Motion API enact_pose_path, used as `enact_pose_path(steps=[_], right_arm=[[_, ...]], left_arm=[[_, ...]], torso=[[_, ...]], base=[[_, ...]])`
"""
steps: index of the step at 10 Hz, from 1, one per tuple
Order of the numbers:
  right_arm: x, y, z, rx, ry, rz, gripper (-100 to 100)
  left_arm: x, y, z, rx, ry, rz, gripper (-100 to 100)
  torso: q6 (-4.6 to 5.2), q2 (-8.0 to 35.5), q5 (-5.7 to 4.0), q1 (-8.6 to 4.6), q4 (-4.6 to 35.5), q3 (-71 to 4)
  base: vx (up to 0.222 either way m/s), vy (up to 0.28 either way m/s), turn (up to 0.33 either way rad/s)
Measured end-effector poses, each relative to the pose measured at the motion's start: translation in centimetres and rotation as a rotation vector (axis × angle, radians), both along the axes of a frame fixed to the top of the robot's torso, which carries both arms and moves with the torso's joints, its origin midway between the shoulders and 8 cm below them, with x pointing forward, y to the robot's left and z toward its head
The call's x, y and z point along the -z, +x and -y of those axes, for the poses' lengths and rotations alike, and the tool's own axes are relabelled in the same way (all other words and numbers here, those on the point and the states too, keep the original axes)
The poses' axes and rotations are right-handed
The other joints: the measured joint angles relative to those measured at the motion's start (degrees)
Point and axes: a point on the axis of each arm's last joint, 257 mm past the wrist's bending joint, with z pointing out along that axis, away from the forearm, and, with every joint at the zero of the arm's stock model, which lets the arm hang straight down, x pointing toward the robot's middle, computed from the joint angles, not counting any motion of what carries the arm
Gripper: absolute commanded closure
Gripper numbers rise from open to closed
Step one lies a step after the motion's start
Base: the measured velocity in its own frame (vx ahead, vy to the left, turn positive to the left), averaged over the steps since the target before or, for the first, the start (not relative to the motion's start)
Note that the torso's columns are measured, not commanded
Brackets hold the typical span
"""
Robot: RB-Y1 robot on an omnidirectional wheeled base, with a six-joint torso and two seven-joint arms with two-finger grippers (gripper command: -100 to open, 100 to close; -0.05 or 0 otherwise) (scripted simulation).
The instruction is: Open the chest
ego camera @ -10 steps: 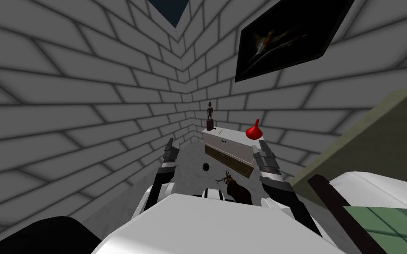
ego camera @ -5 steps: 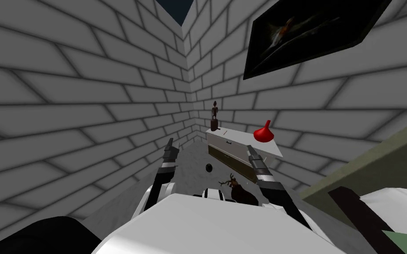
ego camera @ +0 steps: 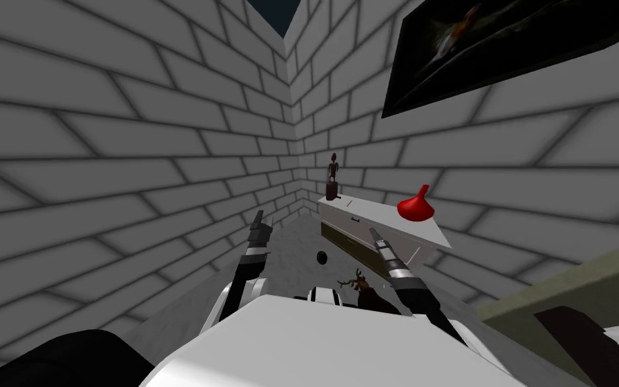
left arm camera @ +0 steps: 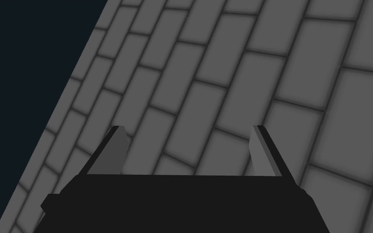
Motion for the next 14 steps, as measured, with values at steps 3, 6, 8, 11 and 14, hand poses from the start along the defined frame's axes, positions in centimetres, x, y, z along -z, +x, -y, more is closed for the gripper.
enact_pose_path(steps=[3,6,8,11,14], right_arm=[[4.8,0.2,0.0,0.005,-0.11,-0.123,-100],[7.7,0.1,0.5,0.01,-0.193,-0.211,-100],[11.2,-0.3,1.5,0.014,-0.29,-0.304,-100],[15.8,-1.2,2.6,0.026,-0.424,-0.438,-100],[20.5,-2.9,6.1,0.044,-0.578,-0.581,-100]], left_arm=[[0.0,0.0,0.0,0.0,0.0,0.0,0],[0.0,0.0,0.0,0.0,0.0,0.0,0],[0.0,0.0,0.0,0.0,0.0,0.0,0],[0.0,0.0,0.0,0.0,0.0,0.0,0],[0.0,0.0,0.0,0.0,0.0,0.0,0]], torso=[[0.01,0.04,0.0,-0.02,0.01,0.02],[0.03,0.04,-0.02,-0.09,0.01,0.02],[0.0,-0.09,0.02,0.06,-0.02,-0.05],[0.0,-0.04,0.01,0.02,-0.01,-0.02],[0.01,0.01,0.01,0.0,0.01,0.01]], base=[[0.045,0.052,0.077],[0.037,0.035,0.113],[0.071,0.057,0.14],[0.077,0.06,0.14],[0.068,0.061,0.139]])
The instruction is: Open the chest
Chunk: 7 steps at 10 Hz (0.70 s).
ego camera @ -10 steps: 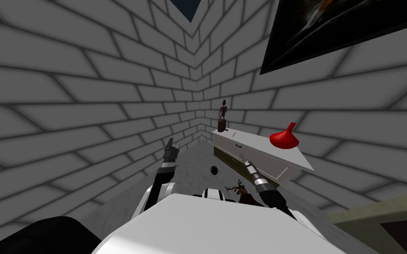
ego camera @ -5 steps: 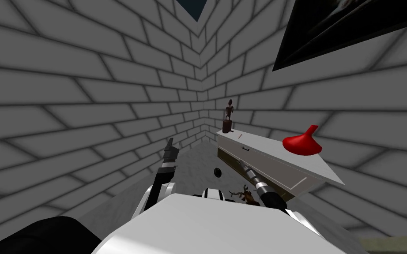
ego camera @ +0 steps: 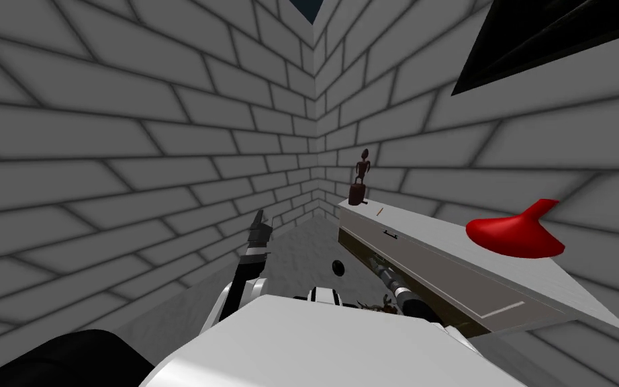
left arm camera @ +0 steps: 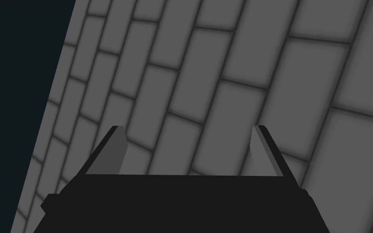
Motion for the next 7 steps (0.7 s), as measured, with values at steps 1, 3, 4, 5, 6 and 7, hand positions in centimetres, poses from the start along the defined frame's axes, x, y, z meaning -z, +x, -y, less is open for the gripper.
enact_pose_path(steps=[1,3,4,5,6,7], right_arm=[[1.1,-0.7,0.5,0.003,-0.034,-0.032,-100],[3.1,-1.7,2.0,0.005,-0.119,-0.101,-100],[4.6,-2.6,3.2,0.009,-0.171,-0.146,-100],[5.2,-3.0,3.9,0.012,-0.202,-0.171,-100],[6.0,-3.8,5.4,0.012,-0.254,-0.21,-100],[6.7,-4.2,6.2,0.018,-0.285,-0.237,-100]], left_arm=[[0.0,0.0,0.0,0.0,0.0,0.0,0],[0.0,0.0,0.0,0.0,0.0,0.0,0],[0.0,0.0,0.0,0.0,0.0,0.0,0],[0.0,0.0,0.0,0.0,0.0,0.0,0],[0.0,0.0,0.0,0.0,0.0,0.0,0],[0.0,0.0,0.0,0.0,0.0,0.0,0]], torso=[[0.03,0.02,-0.02,-0.07,0.0,-0.01],[0.01,0.06,-0.03,-0.09,0.01,0.03],[0.0,0.03,-0.01,-0.01,0.01,0.02],[0.01,0.04,0.01,0.0,0.01,0.01],[-0.01,-0.02,0.0,0.02,0.0,-0.02],[0.02,-0.01,-0.01,-0.02,-0.01,-0.01]], base=[[0.061,0.032,0.139],[0.05,0.031,0.101],[0.045,0.034,0.081],[0.057,0.046,0.159],[0.054,0.037,0.069],[0.059,0.044,0.143]])
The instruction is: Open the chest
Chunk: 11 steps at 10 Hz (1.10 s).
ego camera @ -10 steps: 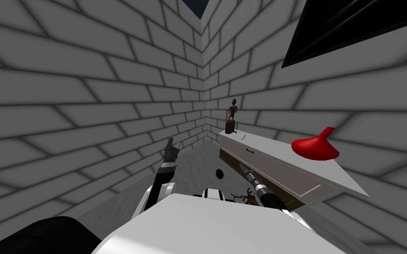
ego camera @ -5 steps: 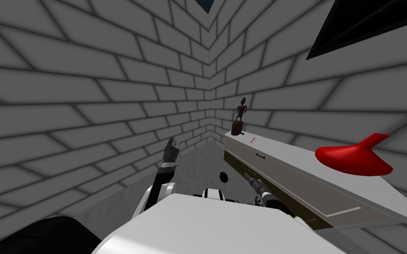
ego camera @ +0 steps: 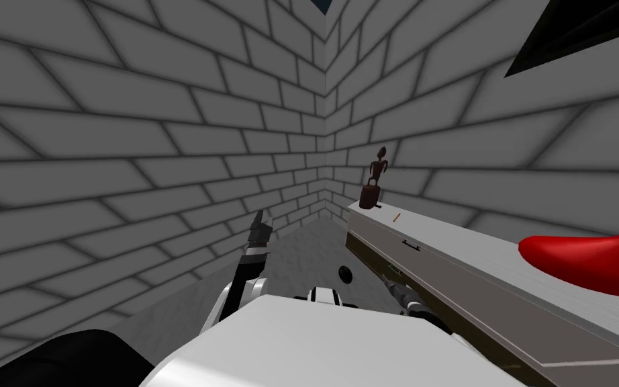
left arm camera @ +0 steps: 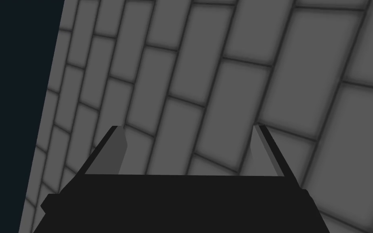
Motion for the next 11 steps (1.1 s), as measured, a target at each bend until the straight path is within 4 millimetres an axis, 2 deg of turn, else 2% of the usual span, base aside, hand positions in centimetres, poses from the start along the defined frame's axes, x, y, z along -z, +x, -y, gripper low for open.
enact_pose_path(steps=[3,6,7,11], right_arm=[[2.2,-2.6,3.1,0.004,-0.137,-0.105,-100],[3.3,-4.6,6.2,0.019,-0.258,-0.194,-100],[3.8,-5.8,7.6,0.022,-0.312,-0.232,-100],[4.2,-8.7,11.8,0.034,-0.479,-0.346,-100]], left_arm=[[0.0,0.0,0.0,0.0,0.0,0.0,0],[0.0,0.0,0.0,0.0,0.0,0.0,0],[0.0,0.0,0.0,0.0,0.0,0.0,0],[0.0,0.0,0.0,0.0,0.0,0.0,0]], torso=[[-0.03,-0.02,-0.01,-0.01,0.0,-0.01],[0.01,0.05,0.0,0.0,0.01,0.03],[-0.03,0.01,0.01,0.02,0.01,0.01],[-0.02,0.04,0.0,-0.01,0.01,0.02]], base=[[0.059,0.032,0.084],[0.054,0.034,0.126],[0.052,0.027,0.056],[0.054,0.027,0.097]])
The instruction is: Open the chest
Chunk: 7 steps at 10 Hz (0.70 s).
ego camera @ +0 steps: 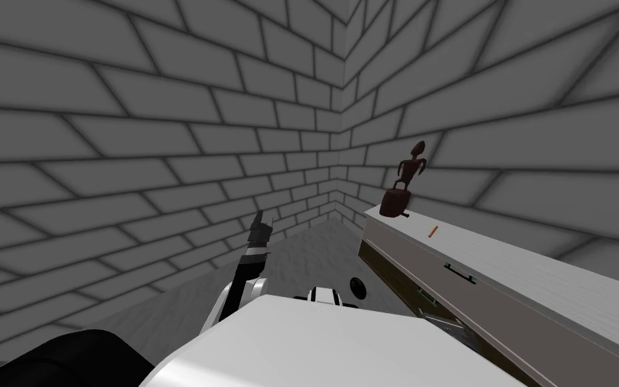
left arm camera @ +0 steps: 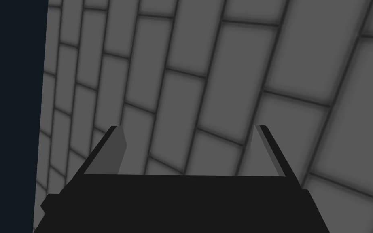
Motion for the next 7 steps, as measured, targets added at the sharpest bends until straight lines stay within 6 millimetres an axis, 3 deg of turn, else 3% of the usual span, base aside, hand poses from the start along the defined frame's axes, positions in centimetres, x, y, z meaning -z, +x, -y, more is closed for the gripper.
enact_pose_path(steps=[3,6,7], right_arm=[[0.2,-0.8,3.4,0.008,-0.091,-0.057,-100],[-0.5,-3.8,7.9,0.011,-0.251,-0.155,-100],[-0.8,-4.1,8.4,0.014,-0.279,-0.17,-100]], left_arm=[[0.0,0.0,0.0,0.0,0.0,0.0,0],[0.0,0.0,0.0,0.0,0.0,0.0,0],[0.0,0.0,0.0,0.0,0.0,0.0,0]], torso=[[-0.03,-0.01,-0.01,-0.01,0.0,0.0],[-0.01,-0.06,-0.01,-0.02,-0.02,-0.03],[0.01,0.01,-0.02,-0.02,0.0,0.01]], base=[[0.043,0.024,0.105],[0.063,0.02,0.077],[0.059,0.014,0.117]])
